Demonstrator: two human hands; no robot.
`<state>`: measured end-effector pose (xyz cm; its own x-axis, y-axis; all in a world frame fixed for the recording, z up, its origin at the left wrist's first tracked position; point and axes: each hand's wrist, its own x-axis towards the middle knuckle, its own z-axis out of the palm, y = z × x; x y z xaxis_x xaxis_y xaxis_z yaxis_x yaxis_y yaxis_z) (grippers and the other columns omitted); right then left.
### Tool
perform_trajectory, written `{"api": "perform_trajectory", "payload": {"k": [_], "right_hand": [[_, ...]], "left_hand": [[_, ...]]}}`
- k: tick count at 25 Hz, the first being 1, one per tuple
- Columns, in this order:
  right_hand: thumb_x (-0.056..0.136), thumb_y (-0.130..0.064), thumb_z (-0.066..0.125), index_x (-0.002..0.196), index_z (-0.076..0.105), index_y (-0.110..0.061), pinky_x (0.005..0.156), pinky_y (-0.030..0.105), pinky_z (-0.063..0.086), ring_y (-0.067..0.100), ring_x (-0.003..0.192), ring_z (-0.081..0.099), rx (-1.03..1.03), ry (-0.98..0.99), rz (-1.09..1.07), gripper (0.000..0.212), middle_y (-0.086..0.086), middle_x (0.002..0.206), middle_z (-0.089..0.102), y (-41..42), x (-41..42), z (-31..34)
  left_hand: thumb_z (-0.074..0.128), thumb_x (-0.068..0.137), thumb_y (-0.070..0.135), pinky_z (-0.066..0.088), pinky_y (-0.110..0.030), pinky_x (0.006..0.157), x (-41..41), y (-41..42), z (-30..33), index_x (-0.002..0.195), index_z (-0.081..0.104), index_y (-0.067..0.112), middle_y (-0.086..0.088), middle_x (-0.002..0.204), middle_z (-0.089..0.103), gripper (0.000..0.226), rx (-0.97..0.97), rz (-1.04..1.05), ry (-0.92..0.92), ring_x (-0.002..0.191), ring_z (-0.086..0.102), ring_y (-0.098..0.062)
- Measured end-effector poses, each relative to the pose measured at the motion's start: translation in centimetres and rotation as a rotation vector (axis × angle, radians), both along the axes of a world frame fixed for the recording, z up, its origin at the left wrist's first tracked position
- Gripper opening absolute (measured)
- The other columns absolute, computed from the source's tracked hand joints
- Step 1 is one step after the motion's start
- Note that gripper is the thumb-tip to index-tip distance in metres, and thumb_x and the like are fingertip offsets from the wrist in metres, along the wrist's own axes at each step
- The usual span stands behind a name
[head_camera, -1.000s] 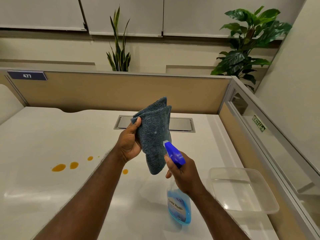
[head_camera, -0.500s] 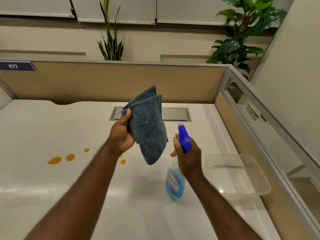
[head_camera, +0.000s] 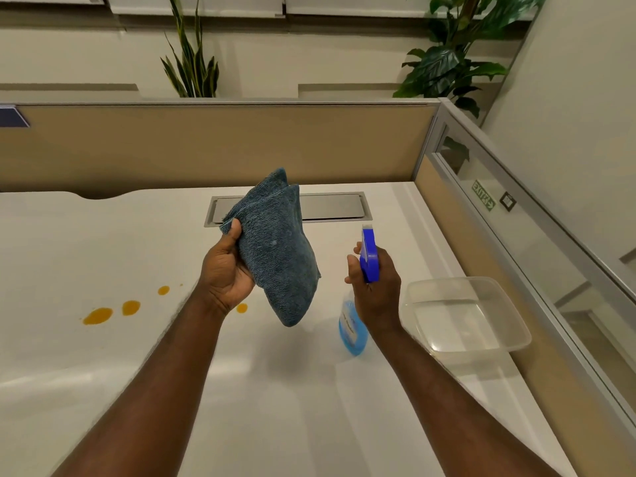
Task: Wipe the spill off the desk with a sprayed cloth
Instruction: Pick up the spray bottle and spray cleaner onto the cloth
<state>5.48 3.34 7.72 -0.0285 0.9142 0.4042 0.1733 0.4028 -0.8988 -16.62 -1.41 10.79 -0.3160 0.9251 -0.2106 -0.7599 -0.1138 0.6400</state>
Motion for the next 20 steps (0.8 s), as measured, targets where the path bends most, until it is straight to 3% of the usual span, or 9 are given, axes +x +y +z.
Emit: {"api": "perform_trajectory", "payload": {"k": [4,8,10,12,13,15,18,20], "right_hand": [[0.083,-0.034,0.060,0.106,0.051,-0.020,0.075,0.034,0.057,0.021,0.077,0.063,0.025,-0.052,-0.039,0.028,-0.001,0.095,0.059,-0.2,0.7,-0.6],[0.081,-0.034,0.066,0.124,0.046,-0.008,0.086,0.021,0.046,0.011,0.102,0.053,0.029,-0.126,-0.125,0.053,0.005,0.119,0.054,-2.5,2.5,-2.0],[0.084,-0.037,0.063,0.114,0.048,-0.010,0.076,0.017,0.042,0.011,0.091,0.050,0.119,-0.127,-0.283,0.043,0.004,0.103,0.052,-4.8,3.7,-2.7],[0.089,-0.044,0.054,0.092,0.048,-0.019,0.066,0.012,0.040,0.007,0.073,0.047,0.126,-0.074,-0.231,0.026,-0.002,0.080,0.047,-8.4,4.1,-4.1],[0.090,-0.049,0.050,0.084,0.048,-0.024,0.064,0.011,0.042,0.006,0.068,0.049,0.054,-0.026,-0.124,0.025,-0.005,0.073,0.049,-10.3,3.8,-4.8],[0.091,-0.055,0.045,0.081,0.056,-0.026,0.066,0.021,0.050,0.009,0.072,0.060,-0.297,0.137,0.070,0.032,-0.003,0.075,0.062,-13.3,2.7,-5.1],[0.083,-0.071,0.040,0.118,0.060,-0.018,0.094,0.045,0.047,0.029,0.115,0.059,-0.948,0.466,0.381,0.067,0.005,0.120,0.065,-14.5,1.9,-4.7],[0.072,-0.078,0.047,0.135,0.050,-0.012,0.110,0.055,0.033,0.036,0.128,0.048,-1.130,0.698,0.705,0.092,0.014,0.138,0.054,-14.7,1.9,-4.0]], "left_hand": [[0.046,0.097,0.034,0.059,-0.046,0.081,0.0,-0.4,-0.7,0.102,0.077,0.016,-0.010,0.109,0.074,0.036,0.004,-0.010,-0.020,0.101,0.070,-0.027],[0.053,0.090,0.035,0.059,-0.045,0.078,0.7,-2.5,-0.4,0.123,0.062,0.011,-0.012,0.111,0.073,0.042,-0.011,-0.029,0.004,0.102,0.070,-0.028],[0.057,0.084,0.035,0.059,-0.046,0.079,1.1,-4.2,0.1,0.130,0.055,0.010,-0.013,0.114,0.072,0.052,-0.015,-0.025,0.011,0.103,0.069,-0.029],[0.058,0.084,0.035,0.059,-0.047,0.082,1.6,-6.3,0.1,0.131,0.055,0.009,-0.014,0.116,0.070,0.054,0.001,-0.014,-0.004,0.103,0.068,-0.030],[0.057,0.085,0.035,0.058,-0.047,0.082,1.9,-7.5,-0.1,0.130,0.056,0.009,-0.015,0.115,0.070,0.052,0.001,-0.015,-0.020,0.103,0.068,-0.031],[0.055,0.088,0.037,0.058,-0.046,0.082,2.7,-10.3,-0.5,0.124,0.061,0.007,-0.016,0.113,0.071,0.047,-0.014,-0.081,-0.081,0.102,0.068,-0.032],[0.054,0.091,0.038,0.059,-0.045,0.079,4.1,-14.4,-1.3,0.114,0.068,0.002,-0.017,0.105,0.073,0.045,-0.083,-0.252,-0.111,0.096,0.070,-0.032],[0.057,0.090,0.036,0.060,-0.046,0.077,4.9,-16.6,-1.8,0.114,0.067,-0.002,-0.020,0.103,0.073,0.045,-0.157,-0.320,-0.090,0.092,0.071,-0.033]]}}
